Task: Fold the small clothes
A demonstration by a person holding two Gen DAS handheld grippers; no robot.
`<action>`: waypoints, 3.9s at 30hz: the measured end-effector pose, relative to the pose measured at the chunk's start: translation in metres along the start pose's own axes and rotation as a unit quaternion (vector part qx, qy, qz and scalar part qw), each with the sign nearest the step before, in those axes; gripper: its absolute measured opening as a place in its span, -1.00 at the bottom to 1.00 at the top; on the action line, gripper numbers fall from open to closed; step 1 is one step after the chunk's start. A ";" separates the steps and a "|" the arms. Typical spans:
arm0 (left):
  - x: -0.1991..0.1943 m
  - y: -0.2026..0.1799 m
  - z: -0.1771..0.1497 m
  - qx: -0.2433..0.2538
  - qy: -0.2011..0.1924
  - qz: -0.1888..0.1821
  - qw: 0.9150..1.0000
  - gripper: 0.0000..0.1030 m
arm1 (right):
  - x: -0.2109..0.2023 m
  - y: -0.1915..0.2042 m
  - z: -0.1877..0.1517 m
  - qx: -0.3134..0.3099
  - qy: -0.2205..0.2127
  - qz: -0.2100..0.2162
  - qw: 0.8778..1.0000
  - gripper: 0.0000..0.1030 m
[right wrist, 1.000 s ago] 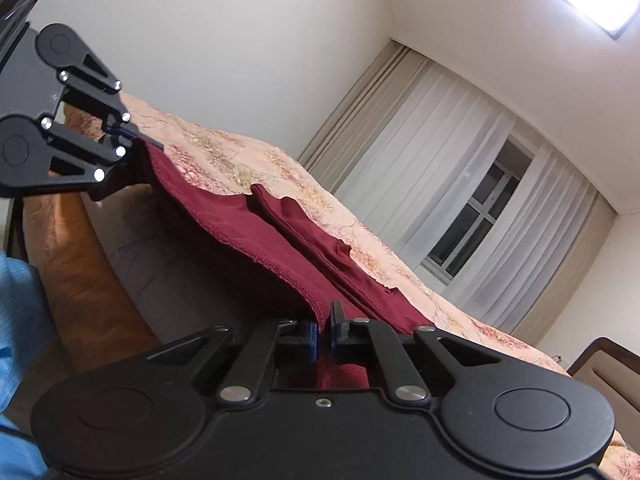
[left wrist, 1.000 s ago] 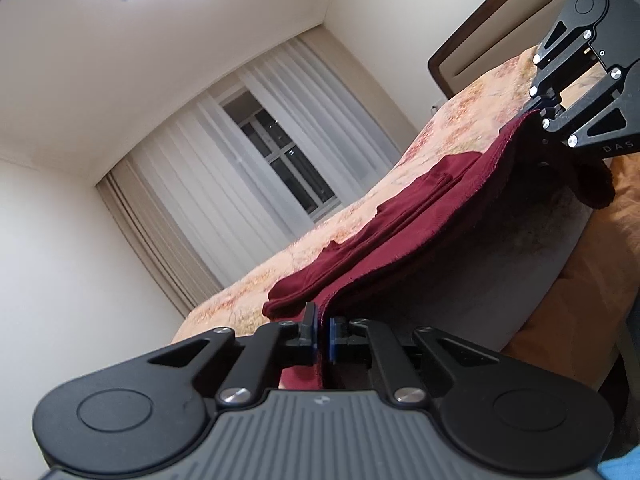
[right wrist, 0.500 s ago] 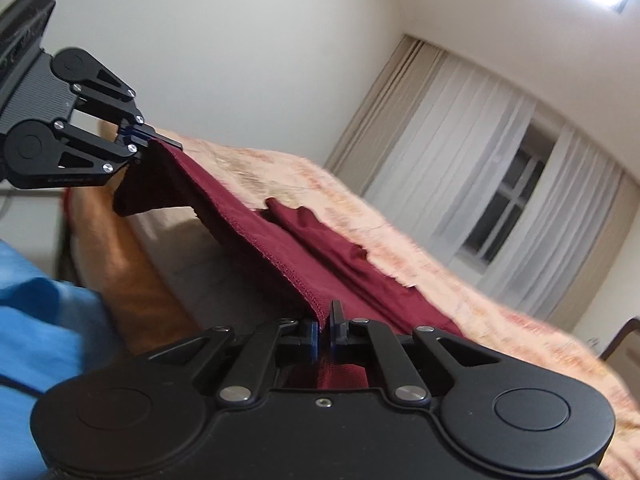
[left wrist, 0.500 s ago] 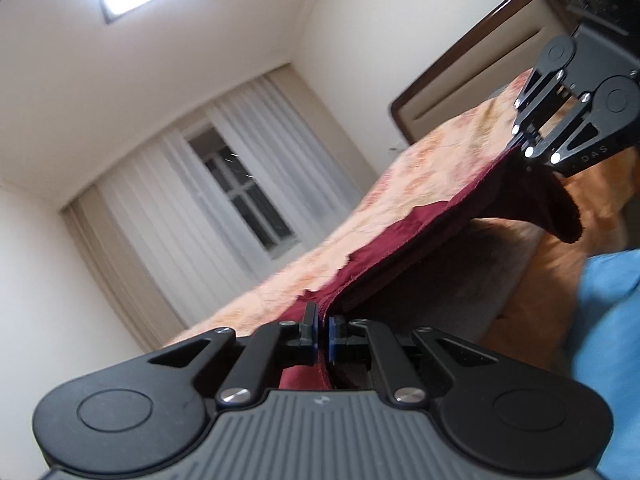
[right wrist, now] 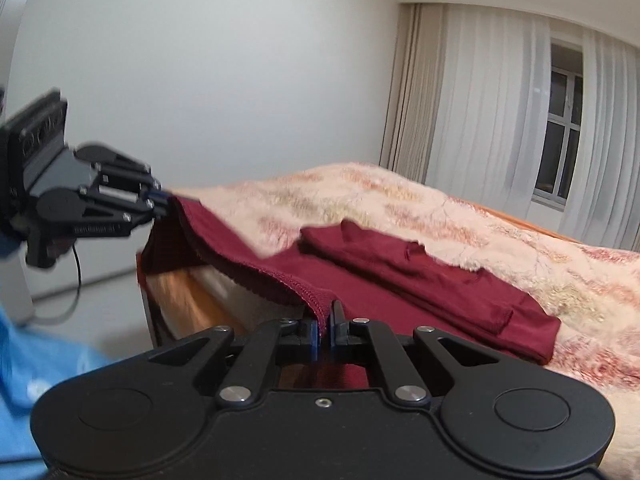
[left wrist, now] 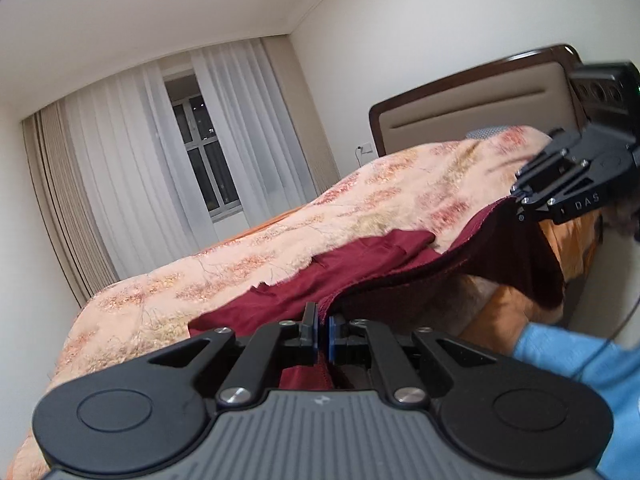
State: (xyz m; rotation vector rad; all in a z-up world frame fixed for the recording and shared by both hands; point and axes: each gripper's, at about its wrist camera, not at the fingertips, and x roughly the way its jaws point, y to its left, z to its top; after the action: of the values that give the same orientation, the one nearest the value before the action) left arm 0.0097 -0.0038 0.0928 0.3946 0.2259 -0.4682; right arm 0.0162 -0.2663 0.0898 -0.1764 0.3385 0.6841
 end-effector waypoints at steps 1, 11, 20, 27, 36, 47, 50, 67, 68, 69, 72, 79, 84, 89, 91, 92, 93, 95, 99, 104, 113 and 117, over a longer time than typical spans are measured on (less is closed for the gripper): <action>0.007 0.007 0.006 -0.001 -0.004 0.002 1.000 -0.92 | 0.002 -0.008 0.005 0.011 -0.010 0.003 1.000 -0.91; 0.099 0.080 0.057 -0.049 -0.027 0.009 0.998 -0.92 | 0.064 -0.106 0.066 0.080 -0.063 0.013 0.995 -0.91; 0.233 0.157 0.056 -0.131 0.040 -0.034 0.990 -0.92 | 0.167 -0.207 0.081 0.143 -0.015 0.018 0.989 -0.90; 0.331 0.204 0.014 -0.217 0.117 -0.078 0.966 -0.92 | 0.239 -0.260 0.048 0.189 0.033 0.018 0.981 -0.90; 0.367 0.201 -0.017 -0.238 0.160 -0.085 0.954 0.13 | 0.285 -0.277 0.014 0.215 0.092 -0.004 0.972 -0.37; 0.306 0.209 -0.020 -0.189 0.135 -0.082 0.969 0.90 | 0.220 -0.281 -0.002 0.195 0.051 -0.021 0.979 0.95; 0.297 0.198 -0.029 -0.153 0.150 -0.085 0.973 0.90 | 0.198 -0.276 -0.010 0.180 0.040 -0.007 0.983 0.97; 0.306 0.192 -0.033 -0.163 0.159 -0.071 0.971 -0.73 | 0.209 -0.263 -0.025 0.172 0.044 -0.030 0.984 -0.64; 0.305 0.195 -0.033 -0.174 0.152 -0.062 0.971 -0.78 | 0.209 -0.265 -0.024 0.174 0.039 -0.035 0.983 -0.75; 0.303 0.198 -0.032 -0.182 0.144 -0.054 0.971 -0.84 | 0.209 -0.268 -0.024 0.179 0.032 -0.040 0.982 -0.83; 0.298 0.207 -0.030 -0.209 0.116 -0.037 0.970 -0.85 | 0.206 -0.279 -0.020 0.195 0.015 -0.075 0.978 -0.89; 0.311 0.231 -0.038 -0.293 0.106 -0.004 0.950 -0.86 | 0.214 -0.313 -0.019 0.263 -0.003 -0.131 0.956 -0.90; 0.337 0.251 -0.066 -0.392 0.144 0.000 0.909 -0.86 | 0.233 -0.333 -0.032 0.321 0.013 -0.134 0.938 -0.90; 0.345 0.266 -0.102 -0.483 0.154 -0.014 0.862 -0.86 | 0.241 -0.345 -0.052 0.380 0.037 -0.138 0.914 -0.56; 0.341 0.265 -0.104 -0.480 0.147 -0.015 0.865 -0.82 | 0.237 -0.347 -0.057 0.389 0.034 -0.141 0.909 -0.40; 0.339 0.265 -0.104 -0.475 0.145 -0.015 0.868 -0.80 | 0.235 -0.347 -0.058 0.391 0.030 -0.142 0.909 -0.37; 0.338 0.264 -0.102 -0.472 0.145 -0.014 0.870 -0.74 | 0.232 -0.346 -0.058 0.388 0.028 -0.143 0.910 -0.22; 0.334 0.262 -0.098 -0.462 0.143 -0.014 0.875 -0.57 | 0.225 -0.342 -0.056 0.376 0.025 -0.142 0.915 0.16; 0.317 0.250 -0.080 -0.420 0.120 -0.002 0.900 0.44 | 0.204 -0.326 -0.053 0.350 0.014 -0.127 0.928 0.62; 0.270 0.212 -0.060 -0.311 0.073 0.071 0.945 0.99 | 0.169 -0.290 -0.058 0.315 -0.002 -0.108 0.943 0.92; 0.210 0.173 -0.101 -0.368 0.072 0.106 0.921 0.99 | 0.124 -0.218 -0.080 0.277 -0.035 -0.120 0.953 0.82; 0.204 0.159 -0.113 -0.352 0.061 0.119 0.926 0.99 | 0.123 -0.200 -0.089 0.285 -0.029 -0.130 0.949 0.44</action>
State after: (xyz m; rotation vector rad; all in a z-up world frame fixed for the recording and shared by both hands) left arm 0.2494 0.0939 -0.0191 -0.2556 0.4415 -0.0992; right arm 0.2119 -0.3712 -0.0280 0.3463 0.4338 0.3091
